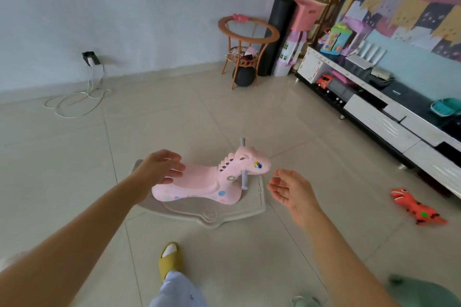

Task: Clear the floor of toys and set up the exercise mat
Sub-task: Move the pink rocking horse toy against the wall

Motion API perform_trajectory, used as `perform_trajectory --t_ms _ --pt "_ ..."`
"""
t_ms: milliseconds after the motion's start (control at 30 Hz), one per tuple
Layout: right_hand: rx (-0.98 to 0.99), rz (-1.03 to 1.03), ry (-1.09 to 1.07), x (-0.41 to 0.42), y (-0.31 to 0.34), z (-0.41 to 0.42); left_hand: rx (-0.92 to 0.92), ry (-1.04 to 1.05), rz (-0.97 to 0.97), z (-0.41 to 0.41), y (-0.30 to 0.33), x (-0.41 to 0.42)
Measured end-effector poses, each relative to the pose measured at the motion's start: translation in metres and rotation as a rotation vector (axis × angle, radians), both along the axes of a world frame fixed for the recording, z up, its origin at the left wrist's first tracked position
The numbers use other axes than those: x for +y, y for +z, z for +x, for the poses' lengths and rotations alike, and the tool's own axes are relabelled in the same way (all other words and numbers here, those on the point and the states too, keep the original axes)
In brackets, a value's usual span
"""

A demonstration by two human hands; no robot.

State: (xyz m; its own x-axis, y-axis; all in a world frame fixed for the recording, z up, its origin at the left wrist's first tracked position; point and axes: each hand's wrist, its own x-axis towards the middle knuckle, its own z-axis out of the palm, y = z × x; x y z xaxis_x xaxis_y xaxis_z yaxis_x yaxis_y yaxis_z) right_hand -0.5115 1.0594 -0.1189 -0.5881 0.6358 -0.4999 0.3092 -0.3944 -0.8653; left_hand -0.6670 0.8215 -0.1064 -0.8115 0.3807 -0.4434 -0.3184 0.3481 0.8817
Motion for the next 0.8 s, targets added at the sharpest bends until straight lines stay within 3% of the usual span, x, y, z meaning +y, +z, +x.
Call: perform_trajectory --t_ms 400,800 --pt "-0.172 -0.053 0.059 0.005 -0.036 -0.175 -0.108 0.035 -0.104 -0.18 -0.038 0.035" --pt "-0.283 0.051 0.267 0.056 -0.092 -0.252 -0.159 0.142 -0.19 -0.225 -0.084 0.065"
